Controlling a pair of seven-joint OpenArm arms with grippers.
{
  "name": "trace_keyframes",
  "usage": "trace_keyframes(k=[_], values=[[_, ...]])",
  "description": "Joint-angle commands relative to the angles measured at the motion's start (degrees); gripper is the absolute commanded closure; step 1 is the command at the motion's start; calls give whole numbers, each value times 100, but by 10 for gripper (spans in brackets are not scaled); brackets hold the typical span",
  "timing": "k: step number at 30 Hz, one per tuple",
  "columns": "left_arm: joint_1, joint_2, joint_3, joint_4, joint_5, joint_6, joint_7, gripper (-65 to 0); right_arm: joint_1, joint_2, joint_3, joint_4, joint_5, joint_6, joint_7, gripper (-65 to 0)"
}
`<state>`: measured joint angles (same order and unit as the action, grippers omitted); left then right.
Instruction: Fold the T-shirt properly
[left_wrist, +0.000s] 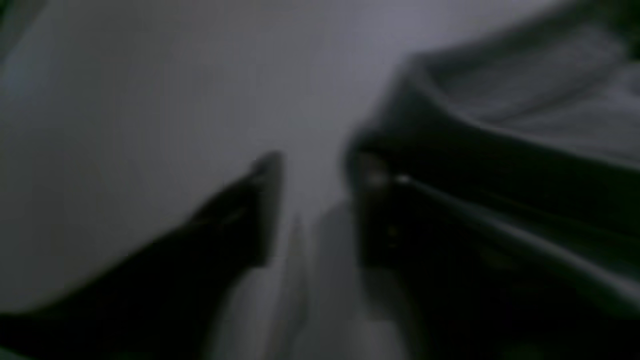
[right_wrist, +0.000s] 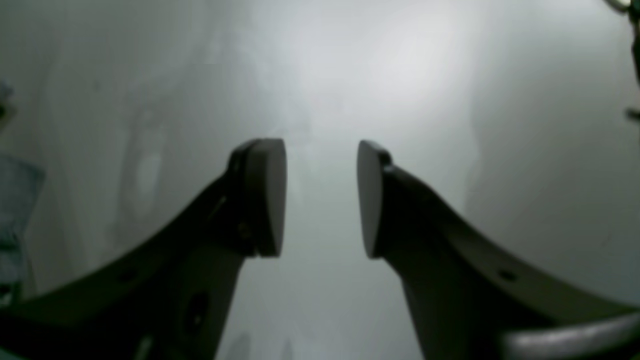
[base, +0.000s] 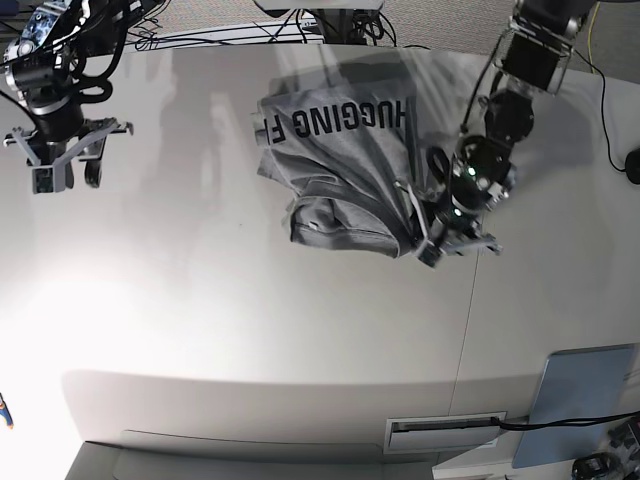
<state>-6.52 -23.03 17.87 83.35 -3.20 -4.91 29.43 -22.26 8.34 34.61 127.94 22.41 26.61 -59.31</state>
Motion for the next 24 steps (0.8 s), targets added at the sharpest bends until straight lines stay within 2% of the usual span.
trace_keyframes(k=[1, 2, 7, 9, 11, 15, 18, 21, 24], values=[[-201, -103, -44, 140, -105, 44, -20, -336, 17, 72, 33, 94, 2, -22, 149, -240], [-264, -168, -44, 179, -245, 33, 63, -355, 20, 72, 33, 94, 7, -22, 160, -240], [-391, -538, -48, 595, -1246, -203, 621, -356, 20, 76, -105, 70, 247, -15, 426, -240], [-348, -658, -52, 769, -1598, -378, 828, -356, 39, 105, -398, -87, 411, 136, 586, -240], [-205, -719, -83, 933, -1703, -538, 914, -356, 162, 105, -850, -341, 413, 258, 586, -240], [348, -730, -356, 1298, -1764, -566, 837, -356, 719, 103, -1827, -999, 313, 258, 531, -240], [881, -730, -815, 1519, -1768, -568, 756, -356, 1246, 101, -2452, -1663, 199, 256, 503, -240], [1370, -730, -1346, 1631, -1950, -605, 756, -356, 1805, 101, -2964, -2415, 354, 247, 496, -240], [1762, -728, -1759, 1652, -2144, -861, 754, -356, 2321, 76, -3307, -3080, 603, 232, 391, -241]])
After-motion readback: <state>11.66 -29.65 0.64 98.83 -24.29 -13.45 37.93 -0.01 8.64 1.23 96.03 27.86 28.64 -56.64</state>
